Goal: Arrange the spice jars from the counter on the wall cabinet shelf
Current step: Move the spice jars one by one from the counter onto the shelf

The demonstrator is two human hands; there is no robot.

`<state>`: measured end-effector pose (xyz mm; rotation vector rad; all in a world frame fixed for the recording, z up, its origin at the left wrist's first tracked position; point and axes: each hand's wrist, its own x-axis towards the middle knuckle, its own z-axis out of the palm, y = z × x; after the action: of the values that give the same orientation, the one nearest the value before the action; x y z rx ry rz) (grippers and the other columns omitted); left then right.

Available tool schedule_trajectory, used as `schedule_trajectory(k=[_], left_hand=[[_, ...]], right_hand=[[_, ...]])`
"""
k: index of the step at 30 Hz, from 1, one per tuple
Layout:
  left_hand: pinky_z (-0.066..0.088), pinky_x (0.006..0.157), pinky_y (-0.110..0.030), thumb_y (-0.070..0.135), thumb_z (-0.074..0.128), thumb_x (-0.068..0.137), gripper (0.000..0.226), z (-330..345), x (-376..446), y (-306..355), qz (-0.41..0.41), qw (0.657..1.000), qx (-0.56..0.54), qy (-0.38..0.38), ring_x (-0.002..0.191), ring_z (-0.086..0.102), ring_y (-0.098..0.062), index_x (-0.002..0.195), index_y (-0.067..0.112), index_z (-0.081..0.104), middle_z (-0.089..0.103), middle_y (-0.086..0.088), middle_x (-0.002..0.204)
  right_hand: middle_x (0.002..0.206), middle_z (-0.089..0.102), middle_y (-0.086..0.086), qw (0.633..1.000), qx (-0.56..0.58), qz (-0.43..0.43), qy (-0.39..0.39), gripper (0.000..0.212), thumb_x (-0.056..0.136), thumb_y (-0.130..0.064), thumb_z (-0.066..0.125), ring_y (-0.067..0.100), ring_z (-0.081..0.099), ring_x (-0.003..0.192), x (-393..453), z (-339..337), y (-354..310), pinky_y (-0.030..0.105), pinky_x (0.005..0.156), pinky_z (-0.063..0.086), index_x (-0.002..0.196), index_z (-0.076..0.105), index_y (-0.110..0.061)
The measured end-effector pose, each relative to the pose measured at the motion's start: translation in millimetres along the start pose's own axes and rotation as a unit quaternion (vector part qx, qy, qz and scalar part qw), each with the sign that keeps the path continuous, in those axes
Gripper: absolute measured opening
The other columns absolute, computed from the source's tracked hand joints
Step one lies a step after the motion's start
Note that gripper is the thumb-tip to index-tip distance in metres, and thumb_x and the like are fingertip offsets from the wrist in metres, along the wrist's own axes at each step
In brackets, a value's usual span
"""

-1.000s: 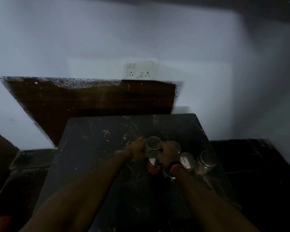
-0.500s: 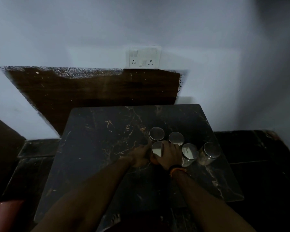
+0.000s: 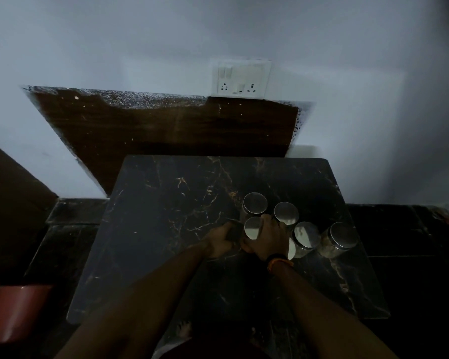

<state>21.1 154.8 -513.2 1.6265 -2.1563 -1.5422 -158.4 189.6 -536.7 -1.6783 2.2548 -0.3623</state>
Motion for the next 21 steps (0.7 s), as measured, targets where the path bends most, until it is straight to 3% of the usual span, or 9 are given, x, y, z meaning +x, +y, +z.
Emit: schedule_trajectory(k=[4,8,11,14,18,21], left_hand=[[0.053,0.092,-0.038,0.010,0.051,0.101,0.038,3.6,-1.1,-5.5,-0.035,0.994,-0.101,0.031,0.106,0.062,-0.020,0.138,0.015,0.051,0.061,-0.010,0.126],[0.054,0.082,-0.035,0.029,0.039,0.107,0.032,8.1,-9.0,-12.6,-0.088,0.961,-0.254,0.070,0.093,0.063,-0.017,0.132,0.016,0.054,0.063,-0.008,0.117],[0.054,0.095,-0.049,0.050,0.033,0.105,0.038,13.4,-15.8,-12.5,-0.156,0.897,-0.408,0.059,0.105,0.064,-0.028,0.128,0.025,0.050,0.061,-0.010,0.120],[0.055,0.092,-0.054,0.064,0.035,0.099,0.051,17.1,-17.4,-7.4,-0.195,0.821,-0.536,0.014,0.111,0.062,-0.038,0.132,0.026,0.042,0.056,-0.018,0.126],[0.054,0.092,-0.060,0.056,0.047,0.096,0.057,16.8,-18.8,5.0,-0.157,0.684,-0.711,-0.040,0.119,0.058,-0.047,0.140,0.020,0.041,0.051,-0.028,0.136],[0.053,0.094,-0.058,0.048,0.053,0.095,0.054,14.7,-23.4,14.8,-0.109,0.651,-0.750,-0.041,0.124,0.055,-0.046,0.141,0.020,0.046,0.049,-0.028,0.139]], right_hand=[[0.116,0.064,0.000,0.997,0.065,-0.028,-0.009,0.085,0.057,-0.076,0.063,0.027,0.056,0.111,-7.5,-5.6,-2.4,0.044,0.094,0.047,0.123,0.051,-0.024],[0.110,0.059,-0.011,0.982,0.183,-0.037,-0.014,0.082,0.055,-0.072,0.068,0.017,0.053,0.109,-13.9,-18.9,-6.3,0.034,0.088,0.046,0.123,0.051,-0.031],[0.119,0.057,-0.011,0.955,0.285,-0.038,-0.078,0.079,0.056,-0.041,0.088,0.016,0.055,0.113,-11.5,-35.4,-6.6,0.031,0.088,0.050,0.125,0.050,-0.038],[0.122,0.054,-0.015,0.919,0.376,-0.051,-0.108,0.078,0.055,-0.026,0.084,0.014,0.053,0.116,-10.7,-51.9,-11.0,0.029,0.084,0.049,0.124,0.051,-0.041],[0.134,0.056,-0.001,0.856,0.501,-0.043,-0.117,0.076,0.054,-0.006,0.073,0.022,0.053,0.126,-11.2,-65.2,-19.6,0.042,0.092,0.055,0.124,0.056,-0.030],[0.133,0.058,-0.001,0.841,0.528,-0.053,-0.107,0.070,0.061,-0.008,0.068,0.019,0.057,0.121,-7.6,-76.2,-23.1,0.030,0.083,0.055,0.128,0.056,-0.025]])
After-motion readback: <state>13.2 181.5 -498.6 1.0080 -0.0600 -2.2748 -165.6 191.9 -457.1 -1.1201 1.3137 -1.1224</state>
